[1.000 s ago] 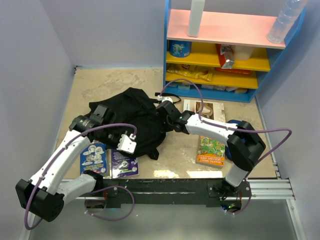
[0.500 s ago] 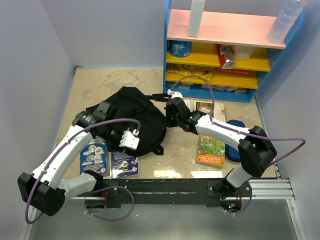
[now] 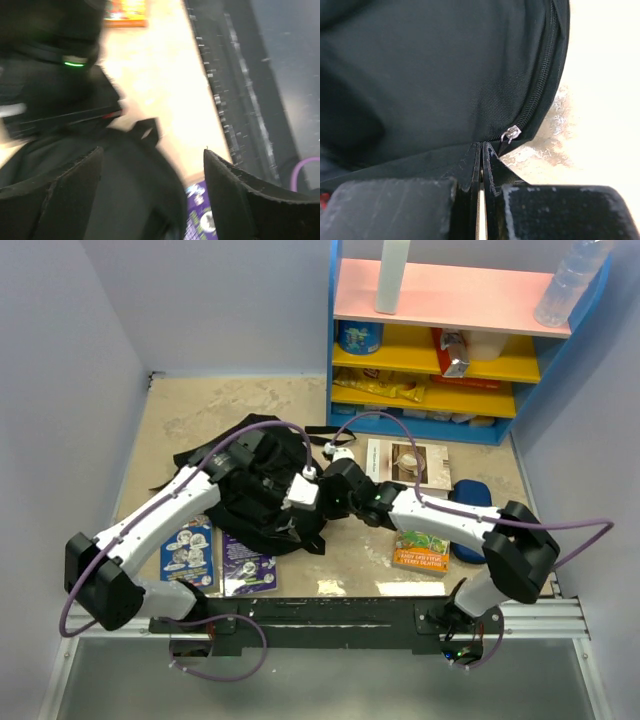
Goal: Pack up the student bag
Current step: Unzip the student bag at the center of the board.
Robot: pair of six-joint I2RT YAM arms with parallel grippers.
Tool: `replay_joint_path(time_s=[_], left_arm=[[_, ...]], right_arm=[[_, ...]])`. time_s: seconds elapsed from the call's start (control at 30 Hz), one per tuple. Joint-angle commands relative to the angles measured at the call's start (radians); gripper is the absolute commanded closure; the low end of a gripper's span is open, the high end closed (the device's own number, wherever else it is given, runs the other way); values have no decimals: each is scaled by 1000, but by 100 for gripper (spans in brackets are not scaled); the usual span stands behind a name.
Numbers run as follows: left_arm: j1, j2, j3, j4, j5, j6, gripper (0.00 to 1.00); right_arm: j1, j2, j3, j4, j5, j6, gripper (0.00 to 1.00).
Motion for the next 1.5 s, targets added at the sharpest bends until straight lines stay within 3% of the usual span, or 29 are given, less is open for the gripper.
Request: replay_joint_path(time_s=[0.0,0.17,0.37,0.8,0.9,0.93,1.0,1.03,1.27,1.47], left_arm=[[-46,40,-66,126,8,-118,22],[-92,34,-103,176,-75,-190,29],[-158,19,-148,222,-173,-290,39],[-180,14,-271,316,-334,-395,46],[-178,24,-283,336,-345,-394,57],[-178,25,-280,333,-337,-394,71],[-178,30,-274,324,-308,-386,87],[-178,30,-275,325,-305,-388,100],[-180,16,-265,294,-262,-370,100],[-197,-5,-261,230,-216,-330,100]], right_arm=[[-3,-139,31,-9,-6,29,100],[0,-249,-8,-23,-26,60,100],[0,-260,-40,-49,-11,70,100],[0,-266,-58,-42,-22,77,100],[0,-259,-60,-40,-23,76,100],[0,-254,-60,-40,-25,75,100],[-2,-248,-63,-37,-23,76,100],[0,-245,-67,-35,-19,75,100],[-19,-167,-74,-14,23,47,100],[-126,-76,-40,29,61,-11,100]])
